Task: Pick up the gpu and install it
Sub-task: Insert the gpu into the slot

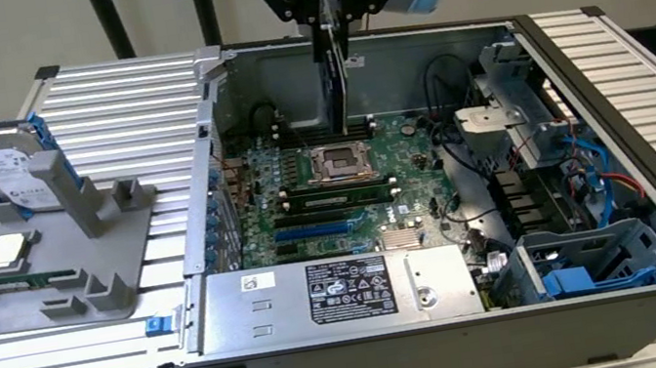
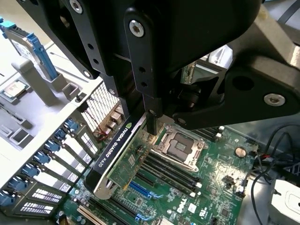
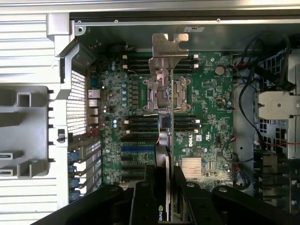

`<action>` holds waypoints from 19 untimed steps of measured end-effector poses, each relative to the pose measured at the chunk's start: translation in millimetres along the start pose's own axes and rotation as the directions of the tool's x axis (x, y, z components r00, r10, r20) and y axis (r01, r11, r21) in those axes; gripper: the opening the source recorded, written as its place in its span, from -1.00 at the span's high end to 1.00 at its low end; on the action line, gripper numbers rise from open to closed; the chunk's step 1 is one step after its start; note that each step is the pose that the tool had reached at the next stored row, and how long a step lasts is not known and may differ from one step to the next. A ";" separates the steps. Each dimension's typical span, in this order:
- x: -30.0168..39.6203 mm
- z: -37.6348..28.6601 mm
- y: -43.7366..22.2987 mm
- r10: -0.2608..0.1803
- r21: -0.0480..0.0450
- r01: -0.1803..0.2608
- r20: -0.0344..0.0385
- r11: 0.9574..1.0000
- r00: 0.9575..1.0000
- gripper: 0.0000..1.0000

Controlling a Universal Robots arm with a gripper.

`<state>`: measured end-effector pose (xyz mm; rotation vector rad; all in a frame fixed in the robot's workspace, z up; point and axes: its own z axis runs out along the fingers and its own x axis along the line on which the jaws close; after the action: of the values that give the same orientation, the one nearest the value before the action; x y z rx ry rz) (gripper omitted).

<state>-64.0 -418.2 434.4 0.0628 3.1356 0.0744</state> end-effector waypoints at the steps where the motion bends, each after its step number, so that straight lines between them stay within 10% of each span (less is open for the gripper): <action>1: 0.0 0.0 0.0 -0.004 0.000 0.004 0.000 1.000 1.000 1.00; 19: 0.0 0.0 0.0 -0.158 -0.001 0.158 -0.008 0.987 0.987 1.00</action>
<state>-64.0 -418.2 434.4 -0.1870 3.1345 0.0748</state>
